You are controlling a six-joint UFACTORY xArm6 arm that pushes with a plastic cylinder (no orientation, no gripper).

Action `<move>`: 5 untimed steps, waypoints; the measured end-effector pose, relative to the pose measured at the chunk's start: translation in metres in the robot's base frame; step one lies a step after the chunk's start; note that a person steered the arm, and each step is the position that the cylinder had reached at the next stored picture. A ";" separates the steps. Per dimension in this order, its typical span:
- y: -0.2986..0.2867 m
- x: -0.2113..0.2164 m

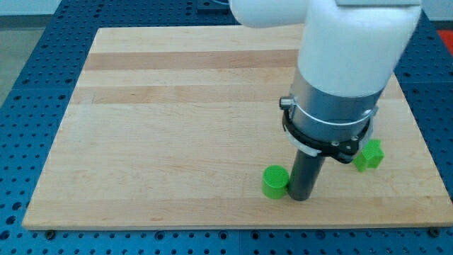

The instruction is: Move the green circle bottom center of the board

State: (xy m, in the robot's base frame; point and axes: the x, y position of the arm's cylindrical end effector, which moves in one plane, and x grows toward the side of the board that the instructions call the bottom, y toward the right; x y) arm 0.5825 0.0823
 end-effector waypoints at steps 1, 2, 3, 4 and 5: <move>-0.013 0.000; -0.026 0.000; -0.037 0.000; -0.023 -0.006; -0.001 -0.049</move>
State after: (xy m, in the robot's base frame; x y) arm 0.5331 0.0813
